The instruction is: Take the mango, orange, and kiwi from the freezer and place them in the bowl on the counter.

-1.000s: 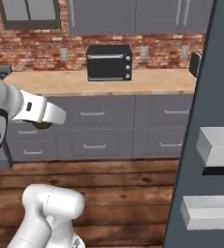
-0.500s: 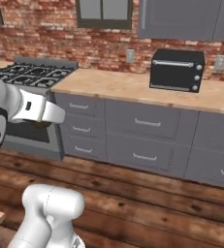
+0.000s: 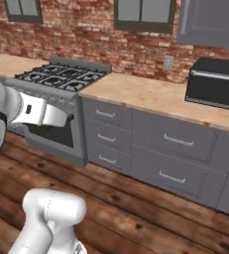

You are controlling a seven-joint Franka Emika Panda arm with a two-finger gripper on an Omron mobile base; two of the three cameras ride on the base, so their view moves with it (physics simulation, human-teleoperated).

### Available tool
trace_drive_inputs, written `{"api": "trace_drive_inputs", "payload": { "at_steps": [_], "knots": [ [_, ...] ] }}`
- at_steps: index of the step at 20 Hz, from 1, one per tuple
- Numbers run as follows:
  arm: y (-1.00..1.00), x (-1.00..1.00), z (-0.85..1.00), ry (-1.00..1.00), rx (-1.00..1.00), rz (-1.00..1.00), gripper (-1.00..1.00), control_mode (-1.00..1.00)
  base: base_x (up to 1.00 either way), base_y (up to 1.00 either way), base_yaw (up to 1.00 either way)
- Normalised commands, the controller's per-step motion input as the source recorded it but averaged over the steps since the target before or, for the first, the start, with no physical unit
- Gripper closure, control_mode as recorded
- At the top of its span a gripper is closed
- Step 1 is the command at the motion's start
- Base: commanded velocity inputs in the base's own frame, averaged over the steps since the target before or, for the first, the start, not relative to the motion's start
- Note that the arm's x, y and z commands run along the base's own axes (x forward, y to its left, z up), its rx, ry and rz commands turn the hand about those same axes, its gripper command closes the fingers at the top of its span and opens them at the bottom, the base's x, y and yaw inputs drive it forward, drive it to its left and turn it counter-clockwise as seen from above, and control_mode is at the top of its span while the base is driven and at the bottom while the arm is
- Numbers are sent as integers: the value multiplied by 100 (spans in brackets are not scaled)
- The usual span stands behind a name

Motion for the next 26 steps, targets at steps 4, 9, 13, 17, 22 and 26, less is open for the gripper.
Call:
{"api": "trace_drive_inputs", "payload": {
  "at_steps": [4,9,13,17,22,26],
  "knots": [
    [0,0,0,0,0,0,100,100,100,-30,18],
    [0,0,0,0,0,0,100,100,100,-18,20],
    [0,0,0,0,0,0,100,100,62,27,67],
    [0,0,0,0,0,0,100,100,30,21,79],
    [0,0,0,0,0,0,100,100,38,6,81],
    [0,0,0,0,0,0,100,100,76,0,77]
  ]
}}
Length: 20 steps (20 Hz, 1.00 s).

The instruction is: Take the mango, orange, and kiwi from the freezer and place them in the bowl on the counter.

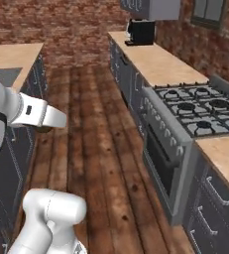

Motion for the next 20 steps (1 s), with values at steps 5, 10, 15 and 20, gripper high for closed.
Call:
{"api": "trace_drive_inputs", "payload": {
  "at_steps": [5,10,15,20],
  "knots": [
    [0,0,0,0,0,0,100,100,88,0,77],
    [0,0,0,0,0,0,100,100,100,-5,66],
    [0,0,0,0,0,0,100,100,96,-5,73],
    [0,0,0,0,0,0,100,100,39,0,89]
  ]
}}
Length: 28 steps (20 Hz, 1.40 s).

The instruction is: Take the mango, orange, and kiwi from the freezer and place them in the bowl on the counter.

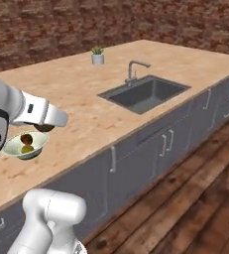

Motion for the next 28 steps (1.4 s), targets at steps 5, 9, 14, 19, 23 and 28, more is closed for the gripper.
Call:
{"api": "trace_drive_inputs", "payload": {
  "at_steps": [5,9,14,19,23,28],
  "knots": [
    [0,0,0,0,0,0,100,100,0,0,97],
    [0,0,0,0,0,0,100,100,26,-34,68],
    [0,0,0,0,0,0,100,100,54,-68,34],
    [0,0,0,0,0,0,100,100,52,-3,45],
    [15,3,-16,0,0,17,100,-100,21,42,48],
    [41,51,-73,10,0,64,100,-100,0,0,0]
  ]
}}
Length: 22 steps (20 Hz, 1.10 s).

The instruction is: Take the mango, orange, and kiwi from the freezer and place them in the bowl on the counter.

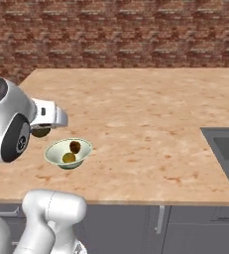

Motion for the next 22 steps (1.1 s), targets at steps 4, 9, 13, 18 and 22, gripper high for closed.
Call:
{"api": "trace_drive_inputs", "payload": {
  "at_steps": [4,9,13,18,22],
  "knots": [
    [28,94,-96,29,0,54,100,-100,0,0,0],
    [38,100,-81,32,-5,17,100,-100,0,0,0],
    [52,100,-38,16,-17,-9,100,-100,0,0,0],
    [35,76,-49,1,-22,-18,100,-100,0,0,0],
    [3,58,-56,-5,-14,-6,100,-100,0,0,0]
  ]
}}
